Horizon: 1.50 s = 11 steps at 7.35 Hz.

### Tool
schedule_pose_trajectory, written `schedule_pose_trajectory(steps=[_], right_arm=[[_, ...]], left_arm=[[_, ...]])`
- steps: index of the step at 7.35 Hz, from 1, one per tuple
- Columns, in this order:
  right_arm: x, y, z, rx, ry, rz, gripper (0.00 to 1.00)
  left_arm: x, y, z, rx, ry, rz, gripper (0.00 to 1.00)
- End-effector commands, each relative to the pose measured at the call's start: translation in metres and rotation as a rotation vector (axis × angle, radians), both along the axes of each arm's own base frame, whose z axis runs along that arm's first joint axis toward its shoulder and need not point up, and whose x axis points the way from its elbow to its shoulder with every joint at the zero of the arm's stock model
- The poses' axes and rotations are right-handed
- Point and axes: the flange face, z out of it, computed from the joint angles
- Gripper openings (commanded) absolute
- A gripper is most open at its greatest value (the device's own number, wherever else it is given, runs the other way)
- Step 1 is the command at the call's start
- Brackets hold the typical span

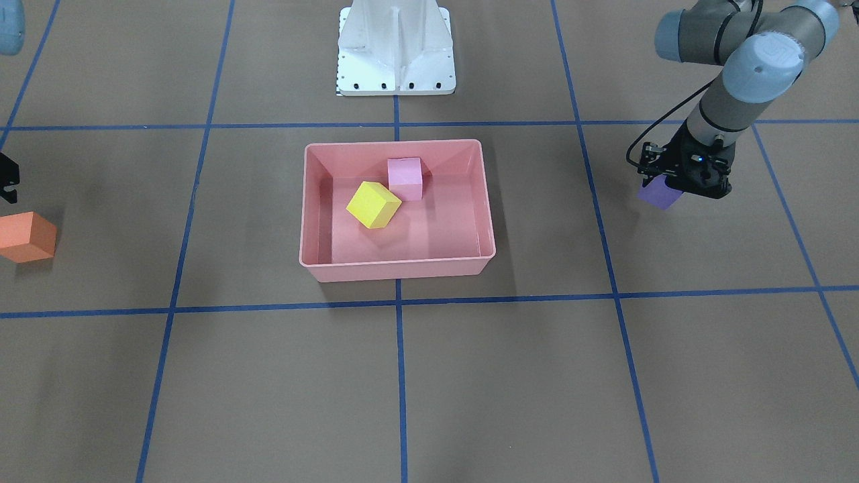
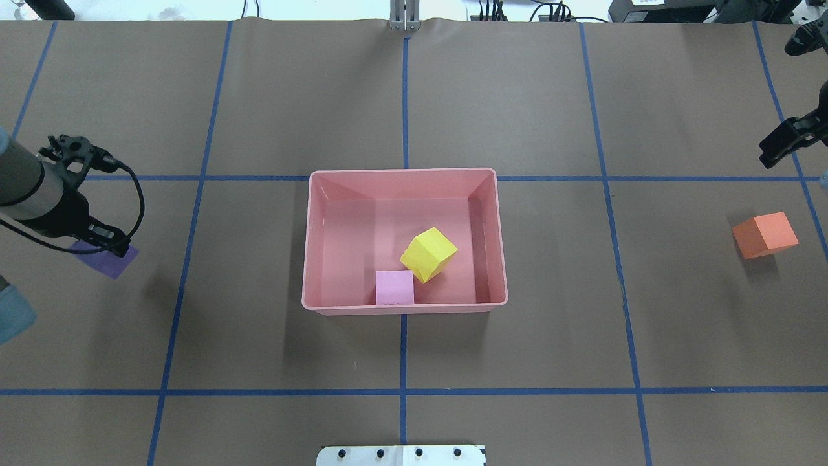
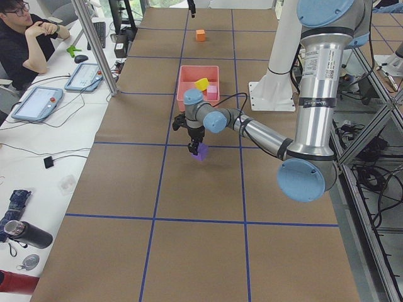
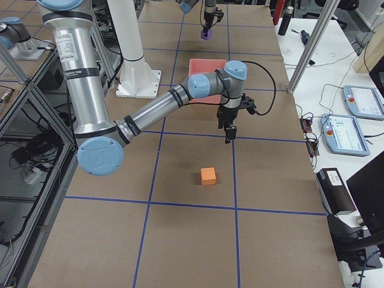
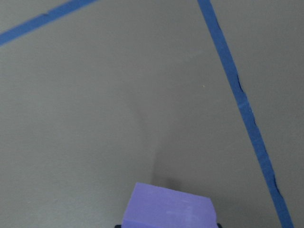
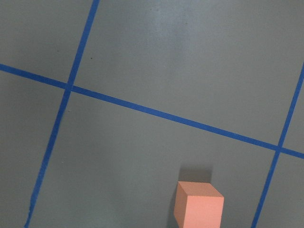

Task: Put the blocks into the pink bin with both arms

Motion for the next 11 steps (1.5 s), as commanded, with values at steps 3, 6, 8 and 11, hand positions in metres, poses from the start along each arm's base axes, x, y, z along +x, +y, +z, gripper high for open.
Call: schedule_pose_trajectory(steps=[3,6,8,11], right_arm=[[0.006,0.019,0.131,0.035,-0.068,-0.106,1.00],[0.002,0.032,0.187,0.008,-0.153,-0.111,1.00],[-0.003,0.025,0.172,-0.074,-0.182,0.002,1.00],[-0.017,0.020,0.171,-0.092,-0.204,0.022,1.00]], left_arm=[[0.025,-0.060,-0.207,-0.105,-0.013,-0.115,0.00],[0.037,-0.069,-0.252,-0.121,-0.003,-0.142,0.00],[0.048,-0.074,-0.270,-0.160,0.024,-0.160,0.00],[0.062,-0.065,-0.273,-0.170,0.023,-0.148,0.00]])
